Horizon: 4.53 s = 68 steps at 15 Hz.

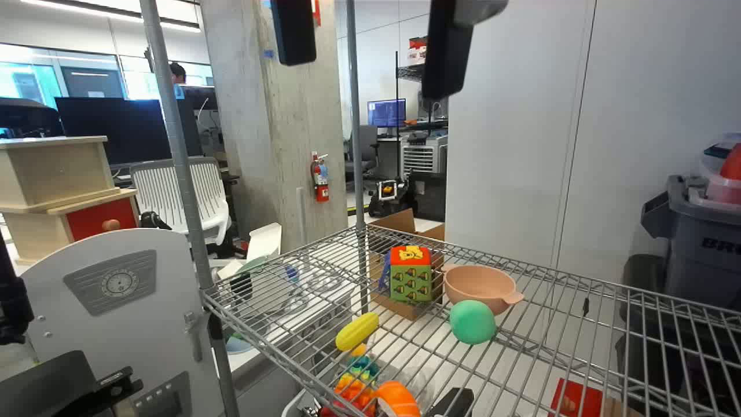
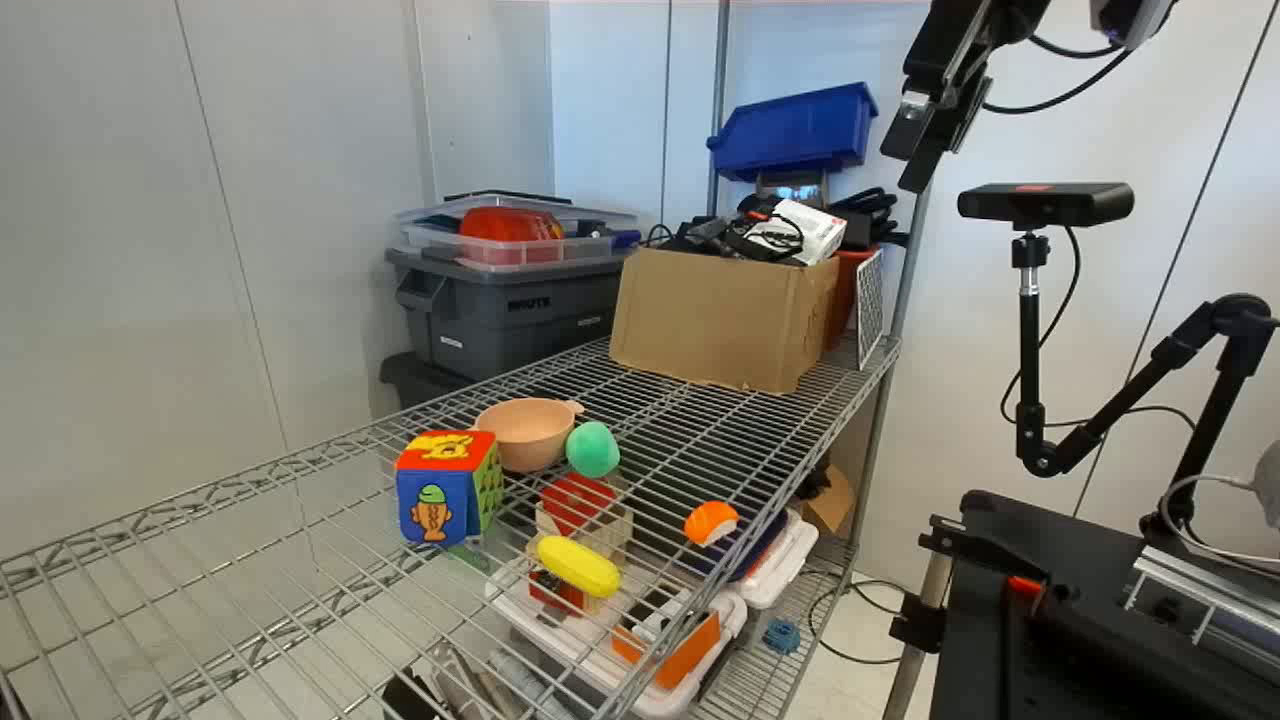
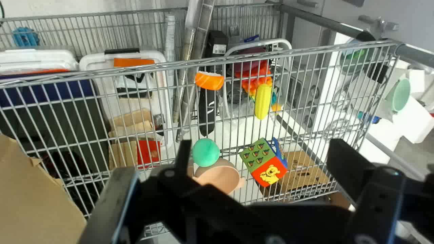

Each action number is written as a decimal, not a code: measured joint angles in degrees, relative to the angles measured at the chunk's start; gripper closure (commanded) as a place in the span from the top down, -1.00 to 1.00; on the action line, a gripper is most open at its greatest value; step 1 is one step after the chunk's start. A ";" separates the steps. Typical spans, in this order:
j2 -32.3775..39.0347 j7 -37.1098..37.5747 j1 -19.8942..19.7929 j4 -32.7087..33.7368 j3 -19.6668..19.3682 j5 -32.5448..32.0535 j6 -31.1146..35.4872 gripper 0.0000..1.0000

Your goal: Pick up the green toy and put it in the small bowl.

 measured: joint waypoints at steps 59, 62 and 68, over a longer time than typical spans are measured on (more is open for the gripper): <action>94.27 18.98 -8.16 107.86 20.74 -10.07 -29.68 -0.89; 93.97 18.78 -8.61 110.69 21.74 -8.99 -30.73 -0.89; 93.99 19.48 -6.43 112.18 23.30 -7.98 -30.97 -0.89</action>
